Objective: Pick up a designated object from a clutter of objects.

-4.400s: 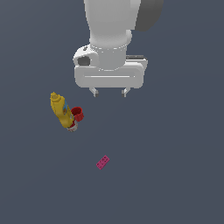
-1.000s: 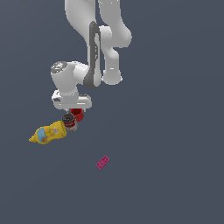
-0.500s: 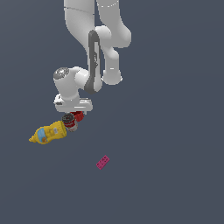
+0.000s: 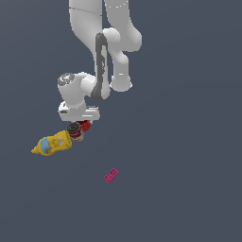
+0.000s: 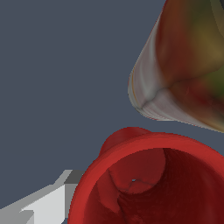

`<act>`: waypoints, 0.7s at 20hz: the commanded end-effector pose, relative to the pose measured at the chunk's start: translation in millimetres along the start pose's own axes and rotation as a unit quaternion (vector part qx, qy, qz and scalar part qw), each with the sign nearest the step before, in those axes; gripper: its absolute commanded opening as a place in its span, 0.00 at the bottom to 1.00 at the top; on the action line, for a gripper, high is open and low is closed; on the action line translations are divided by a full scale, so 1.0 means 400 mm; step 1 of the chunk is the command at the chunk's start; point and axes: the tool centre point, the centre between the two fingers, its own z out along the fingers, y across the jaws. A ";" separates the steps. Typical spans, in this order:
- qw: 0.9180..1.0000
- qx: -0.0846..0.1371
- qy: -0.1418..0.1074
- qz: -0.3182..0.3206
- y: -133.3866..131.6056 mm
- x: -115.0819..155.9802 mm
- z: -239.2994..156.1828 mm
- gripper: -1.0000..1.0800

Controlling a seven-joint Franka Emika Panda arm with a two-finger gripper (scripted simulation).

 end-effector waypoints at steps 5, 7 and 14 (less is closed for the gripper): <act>1.000 0.000 0.000 0.000 -0.001 0.001 -0.001 0.00; 1.000 0.000 0.000 0.000 -0.003 0.004 -0.005 0.00; 1.000 0.000 0.000 0.000 -0.024 0.036 -0.057 0.00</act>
